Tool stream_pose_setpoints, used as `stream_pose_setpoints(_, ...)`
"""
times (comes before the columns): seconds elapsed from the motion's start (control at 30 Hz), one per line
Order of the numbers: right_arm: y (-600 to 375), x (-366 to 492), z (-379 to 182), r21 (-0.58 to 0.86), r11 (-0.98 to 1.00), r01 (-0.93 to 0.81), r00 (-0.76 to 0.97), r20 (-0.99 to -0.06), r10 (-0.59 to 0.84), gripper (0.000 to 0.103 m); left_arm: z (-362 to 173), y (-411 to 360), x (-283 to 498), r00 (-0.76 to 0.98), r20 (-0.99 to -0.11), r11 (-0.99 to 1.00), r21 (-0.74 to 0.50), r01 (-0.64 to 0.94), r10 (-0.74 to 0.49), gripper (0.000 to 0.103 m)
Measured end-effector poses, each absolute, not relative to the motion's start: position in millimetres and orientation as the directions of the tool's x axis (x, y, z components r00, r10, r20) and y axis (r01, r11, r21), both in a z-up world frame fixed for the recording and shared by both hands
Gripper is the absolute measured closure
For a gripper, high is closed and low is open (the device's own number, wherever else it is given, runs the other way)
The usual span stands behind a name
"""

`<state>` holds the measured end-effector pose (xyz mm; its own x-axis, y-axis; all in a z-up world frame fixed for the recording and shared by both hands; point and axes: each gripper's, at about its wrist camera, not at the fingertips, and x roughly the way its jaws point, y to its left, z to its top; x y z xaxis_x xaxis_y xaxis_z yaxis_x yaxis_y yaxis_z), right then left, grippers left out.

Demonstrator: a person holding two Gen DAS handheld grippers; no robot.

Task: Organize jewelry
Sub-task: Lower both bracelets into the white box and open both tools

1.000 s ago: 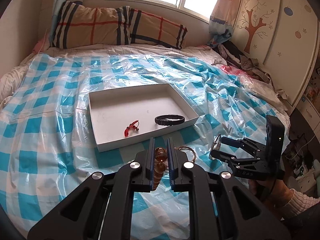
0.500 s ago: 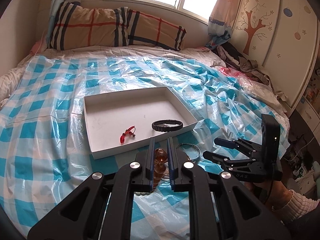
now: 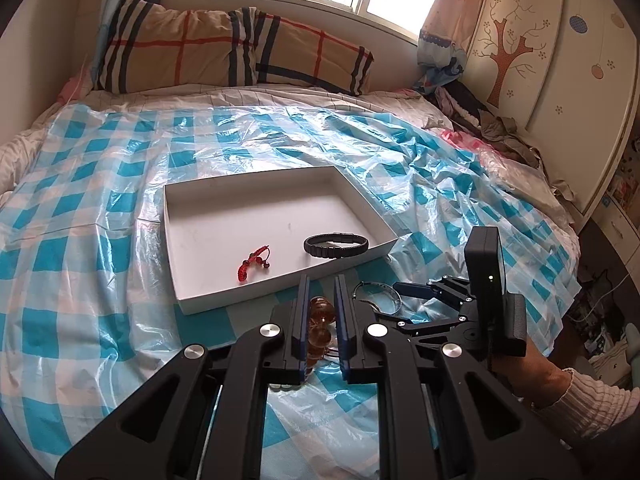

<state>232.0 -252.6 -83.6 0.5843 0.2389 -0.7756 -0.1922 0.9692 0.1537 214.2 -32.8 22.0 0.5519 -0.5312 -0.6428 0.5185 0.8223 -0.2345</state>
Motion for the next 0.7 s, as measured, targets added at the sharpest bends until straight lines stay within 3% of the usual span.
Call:
stream_pose_setpoints(0.37, -252, 226, -43, 0.15, 0.969, -0.198, 0.682, -0.689, 0.246, 0.037, 22, -44, 225, 0.549, -0.631, 0.812, -0.243, 0.531, -0.548, 0.092)
stream_pose_setpoints(0.7, -242, 261, -47, 0.131, 0.965, -0.227, 0.683, -0.685, 0.253, 0.037, 39, -60, 258, 0.562, -0.587, 0.796, -0.27, 0.542, -0.582, 0.092)
